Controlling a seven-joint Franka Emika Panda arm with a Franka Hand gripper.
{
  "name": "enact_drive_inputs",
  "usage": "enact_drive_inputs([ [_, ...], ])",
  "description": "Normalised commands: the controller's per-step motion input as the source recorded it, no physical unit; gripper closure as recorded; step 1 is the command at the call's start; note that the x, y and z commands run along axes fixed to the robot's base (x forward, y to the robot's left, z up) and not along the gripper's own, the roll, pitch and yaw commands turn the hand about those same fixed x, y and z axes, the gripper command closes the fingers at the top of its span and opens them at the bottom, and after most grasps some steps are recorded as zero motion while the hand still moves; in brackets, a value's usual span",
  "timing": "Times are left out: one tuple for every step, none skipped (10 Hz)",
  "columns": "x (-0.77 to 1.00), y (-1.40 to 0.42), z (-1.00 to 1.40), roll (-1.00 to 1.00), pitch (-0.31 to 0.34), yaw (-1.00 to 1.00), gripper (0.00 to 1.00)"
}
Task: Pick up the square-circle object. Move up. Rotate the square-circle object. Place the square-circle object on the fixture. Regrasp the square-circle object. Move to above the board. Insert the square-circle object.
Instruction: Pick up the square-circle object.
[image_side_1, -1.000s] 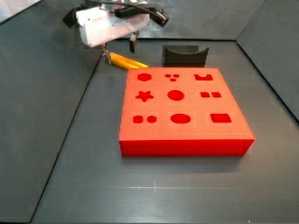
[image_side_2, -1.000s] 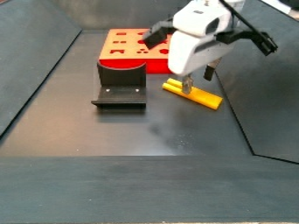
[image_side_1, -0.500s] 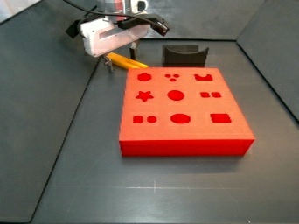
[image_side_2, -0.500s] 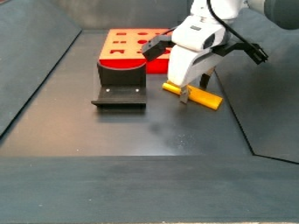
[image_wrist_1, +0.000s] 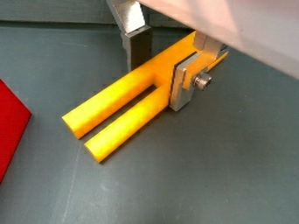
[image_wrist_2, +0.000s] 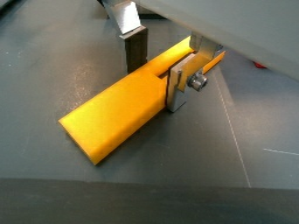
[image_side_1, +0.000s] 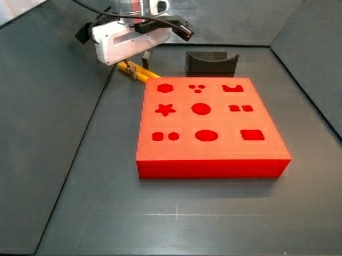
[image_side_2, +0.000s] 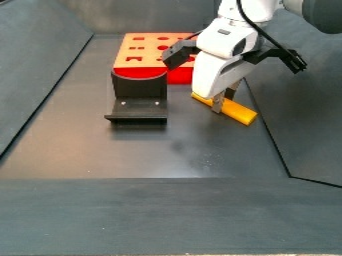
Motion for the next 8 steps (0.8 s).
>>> enact_drive_inputs([
  [0.0,0.0,0.0,0.0,0.0,0.0,1.0],
  [0.0,0.0,0.0,0.0,0.0,0.0,1.0],
  [0.0,0.0,0.0,0.0,0.0,0.0,1.0],
  [0.0,0.0,0.0,0.0,0.0,0.0,1.0],
  [0.0,0.0,0.0,0.0,0.0,0.0,1.0],
  [0.0,0.0,0.0,0.0,0.0,0.0,1.0],
  [0.0,0.0,0.0,0.0,0.0,0.0,1.0],
  [0.0,0.0,0.0,0.0,0.0,0.0,1.0],
])
